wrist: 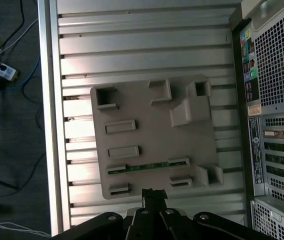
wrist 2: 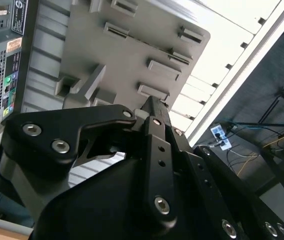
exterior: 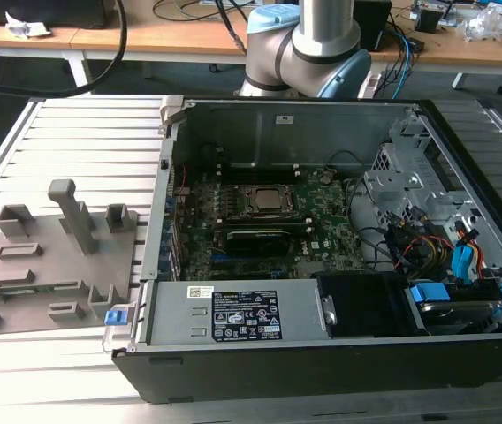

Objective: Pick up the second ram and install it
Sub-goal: 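Reach for the second ram, then pick up the second ram and move it above second insertion slot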

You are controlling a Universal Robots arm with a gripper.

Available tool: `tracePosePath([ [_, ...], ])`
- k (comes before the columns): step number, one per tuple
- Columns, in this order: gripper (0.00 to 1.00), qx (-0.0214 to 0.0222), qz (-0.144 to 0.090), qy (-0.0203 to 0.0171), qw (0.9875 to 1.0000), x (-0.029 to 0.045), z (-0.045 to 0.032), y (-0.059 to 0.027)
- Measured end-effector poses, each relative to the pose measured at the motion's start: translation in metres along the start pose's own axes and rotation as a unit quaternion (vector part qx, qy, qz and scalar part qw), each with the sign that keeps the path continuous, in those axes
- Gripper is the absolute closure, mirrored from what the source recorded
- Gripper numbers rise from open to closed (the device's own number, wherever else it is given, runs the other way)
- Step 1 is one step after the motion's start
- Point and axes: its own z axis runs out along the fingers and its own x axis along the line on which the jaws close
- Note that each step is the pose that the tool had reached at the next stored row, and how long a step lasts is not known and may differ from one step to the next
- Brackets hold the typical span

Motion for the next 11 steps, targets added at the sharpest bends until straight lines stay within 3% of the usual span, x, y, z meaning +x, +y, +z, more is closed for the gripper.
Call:
tracePosePath([
  [11, 0.89, 0.0, 0.0, 0.0, 1.0, -0.0001, -0.0001, -0.0011],
])
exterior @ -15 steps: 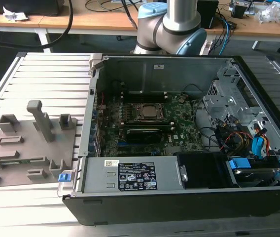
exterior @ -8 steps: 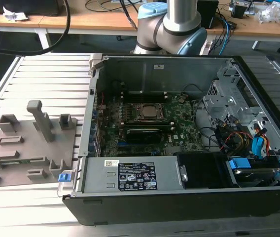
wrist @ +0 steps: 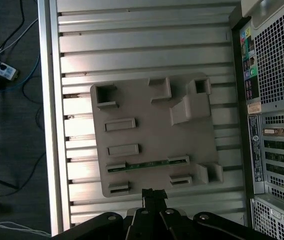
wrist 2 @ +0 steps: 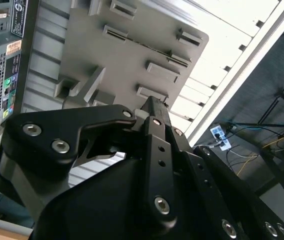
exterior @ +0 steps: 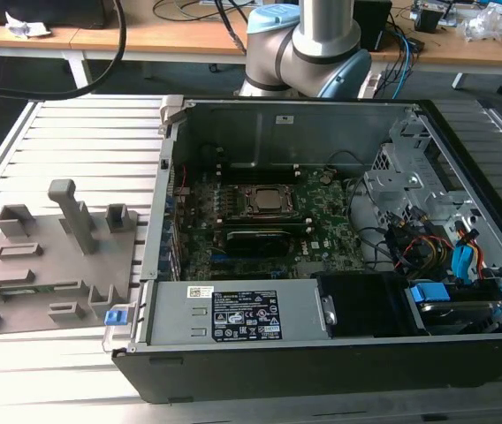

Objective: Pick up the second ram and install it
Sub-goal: 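Pick up the second ram and move it above second insertion slot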

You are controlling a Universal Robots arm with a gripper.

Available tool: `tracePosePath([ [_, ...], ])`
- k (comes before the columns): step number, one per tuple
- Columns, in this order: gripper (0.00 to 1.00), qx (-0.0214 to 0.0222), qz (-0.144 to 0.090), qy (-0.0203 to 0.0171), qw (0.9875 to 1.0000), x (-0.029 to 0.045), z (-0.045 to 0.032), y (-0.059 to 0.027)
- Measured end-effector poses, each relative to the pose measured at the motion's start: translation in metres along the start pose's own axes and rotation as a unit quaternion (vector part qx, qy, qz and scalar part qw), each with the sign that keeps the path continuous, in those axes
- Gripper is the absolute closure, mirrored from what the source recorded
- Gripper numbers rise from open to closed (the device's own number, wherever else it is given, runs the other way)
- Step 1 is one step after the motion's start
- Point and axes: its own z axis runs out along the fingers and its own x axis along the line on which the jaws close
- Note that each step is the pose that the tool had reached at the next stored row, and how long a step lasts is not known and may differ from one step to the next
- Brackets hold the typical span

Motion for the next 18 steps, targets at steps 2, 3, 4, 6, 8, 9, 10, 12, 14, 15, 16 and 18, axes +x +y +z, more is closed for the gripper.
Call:
tracePosePath([
  [2, 0.89, -0.0001, -0.007, 0.0003, 1.0, 0.0, 0.0, -0.0001],
  [3, 0.89, -0.0005, -0.021, 0.0009, 0.9998, 0.0, 0.0, -0.0001],
  [4, 0.89, -0.0007, -0.03, 0.0014, 0.9995, 0.0, 0.0, -0.0001],
  [6, 0.89, -0.0013, -0.054, 0.0024, 0.9985, 0.0, 0.0, -0.0001],
  [8, 0.89, -0.0018, -0.074, 0.0033, 0.9973, 0.0, 0.0, -0.0001],
  [9, 0.89, -0.0024, -0.1, 0.0045, 0.995, 0.0, 0.0, -0.0001],
  [10, 0.89, -0.0026, -0.109, 0.0049, 0.994, 0.0, 0.0, -0.0001],
  [12, 0.89, -0.0031, -0.129, 0.0058, 0.9916, 0.0, 0.0, -0.0001],
  [14, 0.89, -0.0038, -0.159, 0.0072, 0.9873, 0.0, 0.0, -0.0001],
  [15, 0.89, -0.0041, -0.171, 0.0077, 0.9852, 0.0, 0.0, -0.0001],
  [16, 0.89, -0.0043, -0.178, 0.008, 0.984, 0.0, 0.0, -0.0001],
  [18, 0.89, -0.0046, -0.193, 0.0087, 0.9812, 0.0, 0.0, -0.0001],
])
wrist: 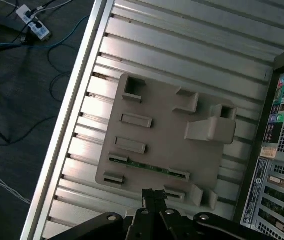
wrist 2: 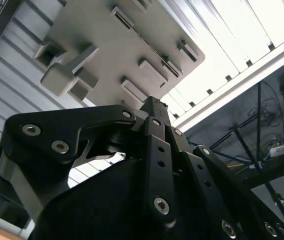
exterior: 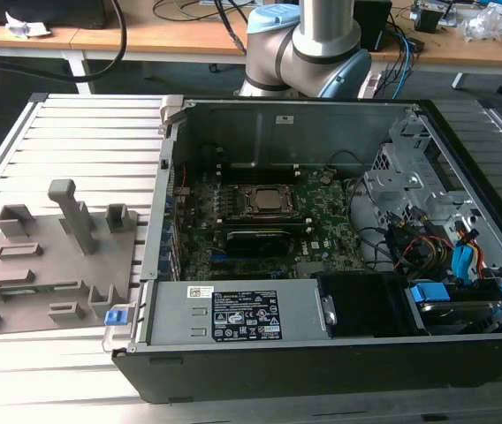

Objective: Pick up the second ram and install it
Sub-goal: 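Pick up the second ram and move it above second insertion slot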

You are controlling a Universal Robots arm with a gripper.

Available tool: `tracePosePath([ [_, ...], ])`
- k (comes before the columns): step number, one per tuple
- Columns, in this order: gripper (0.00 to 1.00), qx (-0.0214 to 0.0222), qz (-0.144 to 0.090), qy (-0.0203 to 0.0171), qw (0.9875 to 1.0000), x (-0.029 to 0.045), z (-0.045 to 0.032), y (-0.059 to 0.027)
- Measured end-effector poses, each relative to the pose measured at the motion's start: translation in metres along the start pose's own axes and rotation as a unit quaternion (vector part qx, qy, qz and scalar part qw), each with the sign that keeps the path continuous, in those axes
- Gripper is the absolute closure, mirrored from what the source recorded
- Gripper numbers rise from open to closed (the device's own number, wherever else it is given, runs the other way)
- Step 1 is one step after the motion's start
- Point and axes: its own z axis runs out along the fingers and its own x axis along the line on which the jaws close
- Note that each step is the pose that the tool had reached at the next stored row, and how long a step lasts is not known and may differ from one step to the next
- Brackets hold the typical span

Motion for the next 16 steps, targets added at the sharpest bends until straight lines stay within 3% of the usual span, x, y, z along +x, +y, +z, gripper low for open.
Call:
tracePosePath([
  [5, 0.89, -0.0009, -0.037, 0.0017, 0.9993, 0.0, 0.0, 0.0],
  [10, 0.89, -0.0021, -0.086, 0.0039, 0.9963, 0.0, 0.0, 0.0],
  [12, 0.89, -0.0027, -0.112, 0.0051, 0.9937, 0.0, 0.0, 0.0],
  [14, 0.89, -0.003, -0.124, 0.0056, 0.9923, 0.0, 0.0, 0.0],
  [16, 0.89, -0.0035, -0.146, 0.0066, 0.9893, 0.0, 0.0, 0.0],
])
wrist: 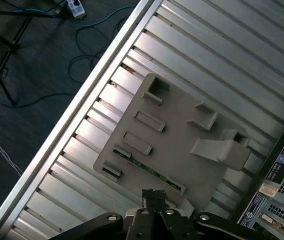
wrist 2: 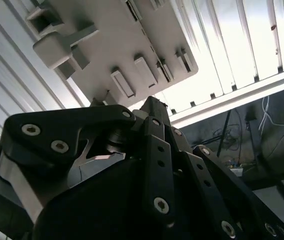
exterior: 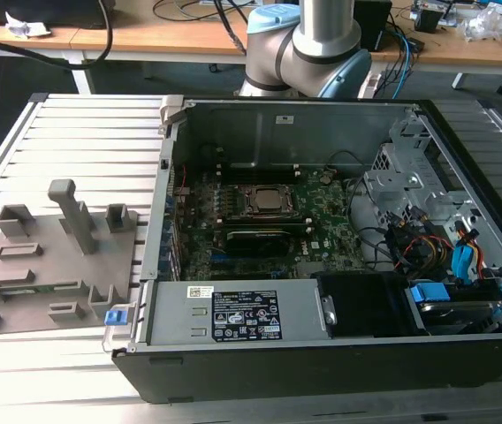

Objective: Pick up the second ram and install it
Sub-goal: 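Pick up the second ram and move it above second insertion slot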

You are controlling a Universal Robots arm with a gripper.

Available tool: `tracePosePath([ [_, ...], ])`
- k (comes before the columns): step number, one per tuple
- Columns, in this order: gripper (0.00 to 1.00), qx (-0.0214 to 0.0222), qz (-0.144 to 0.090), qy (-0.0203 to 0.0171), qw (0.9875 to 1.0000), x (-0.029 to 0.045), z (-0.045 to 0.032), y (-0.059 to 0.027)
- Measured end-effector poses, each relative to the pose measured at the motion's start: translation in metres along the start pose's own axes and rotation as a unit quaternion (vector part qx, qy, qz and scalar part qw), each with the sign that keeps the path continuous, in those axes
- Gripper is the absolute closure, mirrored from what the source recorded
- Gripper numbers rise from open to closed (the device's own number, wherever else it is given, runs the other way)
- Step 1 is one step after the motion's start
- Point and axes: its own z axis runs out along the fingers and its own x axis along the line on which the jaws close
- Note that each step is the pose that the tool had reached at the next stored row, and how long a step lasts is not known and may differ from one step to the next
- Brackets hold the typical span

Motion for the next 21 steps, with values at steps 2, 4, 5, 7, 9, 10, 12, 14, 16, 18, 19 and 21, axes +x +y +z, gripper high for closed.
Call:
tracePosePath([
  [2, 0.89, -0.0004, -0.017, 0.0008, 0.9999, 0.0, 0.0, 0.0],
  [4, 0.89, -0.001, -0.04, 0.0018, 0.9992, 0.0, 0.0, 0.0],
  [5, 0.89, -0.0013, -0.053, 0.0024, 0.9986, 0.0, 0.0, 0.0],
  [7, 0.89, -0.0018, -0.074, 0.0034, 0.9973, 0.0, 0.0, 0.0],
  [9, 0.89, -0.0022, -0.09, 0.0041, 0.996, 0.0, 0.0, 0.0],
  [10, 0.89, -0.0024, -0.1, 0.0046, 0.9949, 0.0, 0.0, 0.0],
  [12, 0.89, -0.0029, -0.122, 0.0055, 0.9925, 0.0, 0.0, 0.0],
  [14, 0.89, -0.0034, -0.142, 0.0065, 0.9899, 0.0, 0.0, 0.0],
  [16, 0.89, -0.0039, -0.164, 0.0074, 0.9865, 0.0, 0.0, 0.0],
  [18, 0.89, -0.0043, -0.178, 0.0081, 0.984, 0.0, 0.0, 0.0],
  [19, 0.89, -0.0045, -0.187, 0.0084, 0.9824, 0.0, 0.0, 0.0],
  [21, 0.89, -0.0051, -0.211, 0.0096, 0.9774, 0.0, 0.0, 0.0],
])
